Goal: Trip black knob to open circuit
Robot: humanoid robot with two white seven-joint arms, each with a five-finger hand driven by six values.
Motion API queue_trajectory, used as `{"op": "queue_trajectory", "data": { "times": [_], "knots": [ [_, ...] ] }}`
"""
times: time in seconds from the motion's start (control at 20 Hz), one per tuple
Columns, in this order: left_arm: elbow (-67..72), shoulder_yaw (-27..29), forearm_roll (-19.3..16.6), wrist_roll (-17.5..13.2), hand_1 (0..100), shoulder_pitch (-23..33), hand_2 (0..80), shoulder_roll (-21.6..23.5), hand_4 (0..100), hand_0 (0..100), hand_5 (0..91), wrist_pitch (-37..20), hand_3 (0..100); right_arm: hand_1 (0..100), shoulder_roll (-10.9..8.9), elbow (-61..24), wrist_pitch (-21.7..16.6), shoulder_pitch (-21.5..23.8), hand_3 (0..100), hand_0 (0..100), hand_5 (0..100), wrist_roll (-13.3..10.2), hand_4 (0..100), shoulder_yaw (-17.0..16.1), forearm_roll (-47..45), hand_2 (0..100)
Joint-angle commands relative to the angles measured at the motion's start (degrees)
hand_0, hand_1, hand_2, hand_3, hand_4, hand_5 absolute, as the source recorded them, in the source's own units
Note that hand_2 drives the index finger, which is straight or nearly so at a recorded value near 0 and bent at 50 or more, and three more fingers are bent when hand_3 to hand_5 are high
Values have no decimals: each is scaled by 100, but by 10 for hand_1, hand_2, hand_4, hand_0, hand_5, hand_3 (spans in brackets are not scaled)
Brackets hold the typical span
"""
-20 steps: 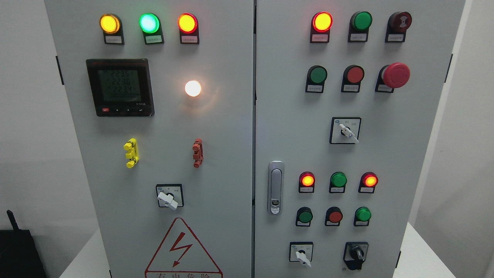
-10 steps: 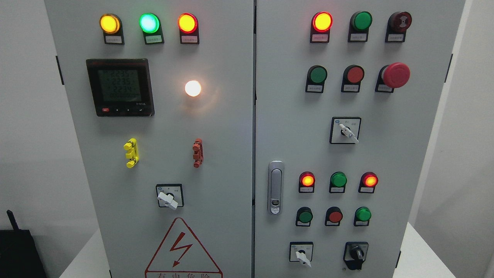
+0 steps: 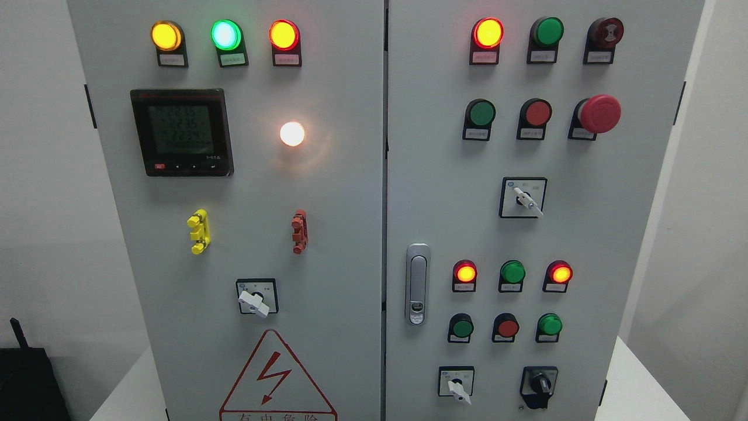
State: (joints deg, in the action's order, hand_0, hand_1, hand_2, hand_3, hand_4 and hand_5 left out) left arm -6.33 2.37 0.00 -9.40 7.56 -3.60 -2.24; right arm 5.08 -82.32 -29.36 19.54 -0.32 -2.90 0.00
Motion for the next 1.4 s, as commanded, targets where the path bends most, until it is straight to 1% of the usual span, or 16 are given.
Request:
{"op": "queue_trajectory", "data": {
  "times": [0.0, 0.5, 0.65, 0.8, 0.9, 1.0, 1.35],
  "knots": [
    [0, 0, -132, 0, 389, 0, 0, 0, 0, 120, 0, 4, 0, 0, 2, -1172, 193, -108, 1000, 0, 1000, -30, 1000, 61, 44, 0],
    [0, 0, -132, 0, 389, 0, 0, 0, 0, 120, 0, 4, 0, 0, 2, -1471, 405, -399, 1000, 0, 1000, 5, 1000, 61, 44, 0],
    [0, 0, -132, 0, 389, 0, 0, 0, 0, 120, 0, 4, 0, 0, 2, -1567, 659, -487, 1000, 0, 1000, 5, 1000, 61, -17, 0],
    [0, 0, -132, 0, 389, 0, 0, 0, 0, 120, 0, -5, 0, 0, 2, -1638, 905, -583, 1000, 0, 1000, 5, 1000, 88, -369, 0],
    [0, 0, -132, 0, 389, 0, 0, 0, 0, 120, 0, 4, 0, 0, -33, -1734, 1046, -627, 1000, 0, 1000, 5, 1000, 79, -422, 0],
    [0, 0, -132, 0, 389, 0, 0, 0, 0, 120, 0, -5, 0, 0, -59, -1805, 1125, -645, 1000, 0, 1000, 5, 1000, 79, -448, 0],
    [0, 0, -132, 0, 389, 0, 0, 0, 0, 120, 0, -5, 0, 0, -59, -1849, 1362, -908, 1000, 0, 1000, 5, 1000, 70, -510, 0]
  ]
}}
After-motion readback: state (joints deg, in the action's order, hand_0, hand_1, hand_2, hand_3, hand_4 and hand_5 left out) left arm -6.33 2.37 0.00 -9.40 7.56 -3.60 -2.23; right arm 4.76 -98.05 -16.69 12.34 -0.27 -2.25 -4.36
